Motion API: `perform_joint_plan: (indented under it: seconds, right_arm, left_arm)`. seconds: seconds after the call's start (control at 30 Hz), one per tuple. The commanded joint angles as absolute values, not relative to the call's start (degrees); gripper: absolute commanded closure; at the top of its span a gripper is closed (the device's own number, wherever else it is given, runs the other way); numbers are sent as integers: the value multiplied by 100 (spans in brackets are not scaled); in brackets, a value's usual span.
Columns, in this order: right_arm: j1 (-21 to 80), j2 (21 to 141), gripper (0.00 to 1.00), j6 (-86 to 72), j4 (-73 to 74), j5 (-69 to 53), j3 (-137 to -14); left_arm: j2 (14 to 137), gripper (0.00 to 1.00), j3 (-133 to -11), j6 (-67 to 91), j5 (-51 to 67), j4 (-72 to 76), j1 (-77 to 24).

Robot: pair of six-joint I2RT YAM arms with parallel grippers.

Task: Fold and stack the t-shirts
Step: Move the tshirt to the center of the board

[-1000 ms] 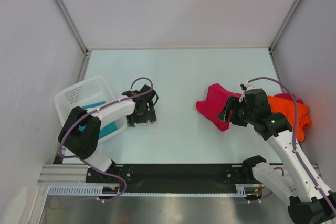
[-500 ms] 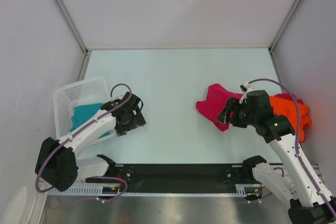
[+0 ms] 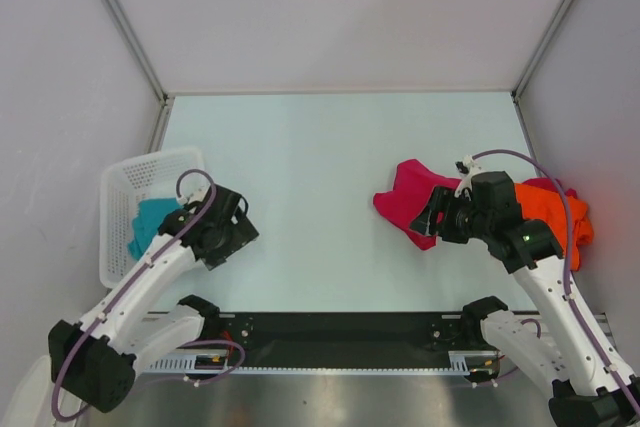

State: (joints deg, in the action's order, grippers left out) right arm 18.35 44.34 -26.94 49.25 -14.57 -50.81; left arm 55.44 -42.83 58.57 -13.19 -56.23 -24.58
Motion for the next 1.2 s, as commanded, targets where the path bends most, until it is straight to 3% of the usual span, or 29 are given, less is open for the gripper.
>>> perform_joint_plan:
  seconds: [0.0, 0.43, 0.77, 1.17]
  right_arm:
    - [1828, 4438, 35, -2786, 4659, -1731, -5238]
    - [1828, 4561, 36, -2839, 4526, -1846, -5159]
    - [1828, 4641, 36, -2865, 4500, -1784, -5177]
    - [1837, 4764, 36, -2813, 4632, -1582, -5309]
  left_arm:
    - [5073, 11, -4307, 5994, -1591, -6081, -2233]
    - [4781, 11, -4535, 5827, -1714, -6311, -2074]
    - [4693, 12, -5027, 5406, -985, -5065, -2074]
    - [6027, 13, -4464, 5089, -650, -3990, -2074]
